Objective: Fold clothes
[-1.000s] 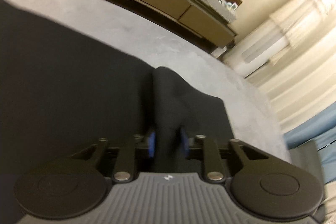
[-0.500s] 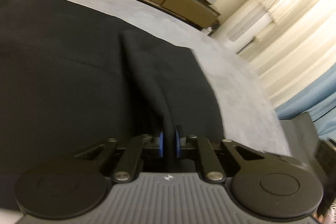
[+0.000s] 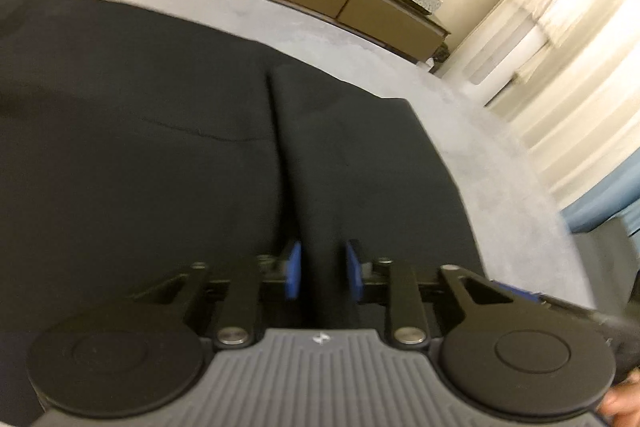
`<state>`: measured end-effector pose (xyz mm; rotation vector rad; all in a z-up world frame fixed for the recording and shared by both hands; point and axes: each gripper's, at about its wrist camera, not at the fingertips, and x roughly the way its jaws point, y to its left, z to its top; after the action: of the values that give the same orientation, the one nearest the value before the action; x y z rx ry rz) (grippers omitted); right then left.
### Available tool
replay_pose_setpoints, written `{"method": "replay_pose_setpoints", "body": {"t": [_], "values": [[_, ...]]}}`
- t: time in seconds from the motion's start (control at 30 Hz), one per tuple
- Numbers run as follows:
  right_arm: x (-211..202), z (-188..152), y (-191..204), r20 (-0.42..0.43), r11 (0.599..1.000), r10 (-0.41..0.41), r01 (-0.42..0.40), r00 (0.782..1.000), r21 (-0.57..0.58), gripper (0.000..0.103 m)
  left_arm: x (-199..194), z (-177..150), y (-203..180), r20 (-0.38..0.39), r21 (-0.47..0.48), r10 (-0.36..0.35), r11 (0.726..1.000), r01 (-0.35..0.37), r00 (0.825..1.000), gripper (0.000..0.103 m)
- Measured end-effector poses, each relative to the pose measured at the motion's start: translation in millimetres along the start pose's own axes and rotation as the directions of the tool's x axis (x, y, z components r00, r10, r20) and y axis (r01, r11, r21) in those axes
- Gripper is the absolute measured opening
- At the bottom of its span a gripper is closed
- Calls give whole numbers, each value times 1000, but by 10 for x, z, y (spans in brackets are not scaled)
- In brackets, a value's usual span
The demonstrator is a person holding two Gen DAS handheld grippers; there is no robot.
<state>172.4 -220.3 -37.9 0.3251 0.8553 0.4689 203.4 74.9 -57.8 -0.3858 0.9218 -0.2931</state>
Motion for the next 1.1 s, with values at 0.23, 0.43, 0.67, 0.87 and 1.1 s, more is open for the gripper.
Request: {"method": "replay_pose_setpoints", "body": {"t": [0.23, 0.43, 0.67, 0.87, 1.1], "values": [[224, -11, 87, -17, 998, -22, 21, 1000, -58, 6, -202, -121, -12, 34, 4, 19, 1000, -19, 999, 24], [129, -49, 155, 20, 992, -64, 66, 998, -106, 3, -480, -207, -35, 53, 17, -1, 1000, 0, 999, 30], [68, -87, 176, -10, 995, -29, 28, 1000, -100, 15, -167, -101, -169, 6, 44, 60, 997, -60, 998, 36], [195, 163, -22, 25, 999, -30, 31, 999, -17, 63, 18, 53, -176, 24, 45, 55, 997, -56, 998, 32], [493, 370, 1, -9, 1000, 16, -16, 1000, -3, 26, 186, 150, -265, 40, 106, 53, 993, -57, 998, 29]]}}
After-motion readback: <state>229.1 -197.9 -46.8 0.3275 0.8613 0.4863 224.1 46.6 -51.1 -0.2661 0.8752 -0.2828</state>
